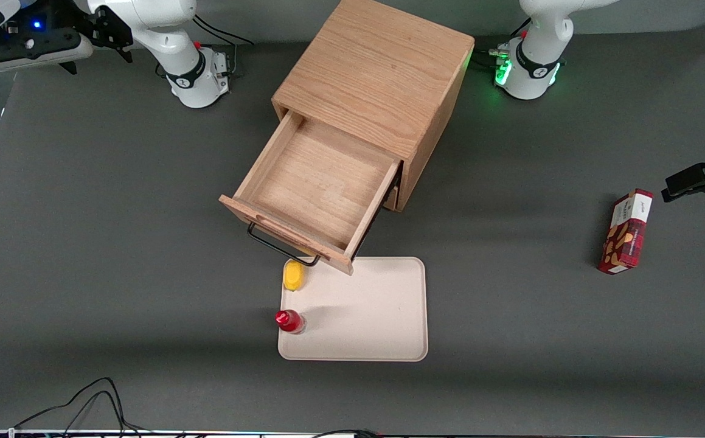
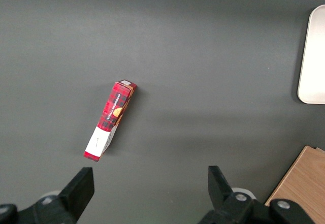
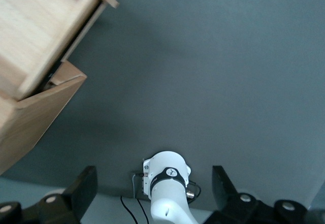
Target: Open upper drawer
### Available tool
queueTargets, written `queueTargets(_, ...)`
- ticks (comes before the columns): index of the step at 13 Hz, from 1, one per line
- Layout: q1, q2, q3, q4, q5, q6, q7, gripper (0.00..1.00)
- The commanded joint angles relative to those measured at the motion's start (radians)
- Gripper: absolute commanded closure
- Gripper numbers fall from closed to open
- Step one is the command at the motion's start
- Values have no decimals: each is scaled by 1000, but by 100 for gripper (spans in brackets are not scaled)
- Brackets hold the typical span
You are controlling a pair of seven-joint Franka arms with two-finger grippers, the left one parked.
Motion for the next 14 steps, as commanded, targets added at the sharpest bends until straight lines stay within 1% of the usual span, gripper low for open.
queueTargets(1, -7, -139, -37, -209, 12, 108, 38, 0)
queueTargets(2, -5, -167, -66, -248, 12, 132, 38, 0)
queueTargets(4, -5, -173, -80, -250, 17, 190, 40, 0)
queueTargets(5, -4, -155, -93, -224, 18, 196, 41, 0)
queueTargets(8, -5, -110, -98, -182, 15, 210, 42, 0)
queueTargets(11, -8, -23, -101, -103, -3, 210, 40, 0)
queueTargets(12, -7, -15, -121, -95, -5, 208, 40, 0)
queueTargets(14, -7, -12, -130, -96, -8, 202, 40, 0)
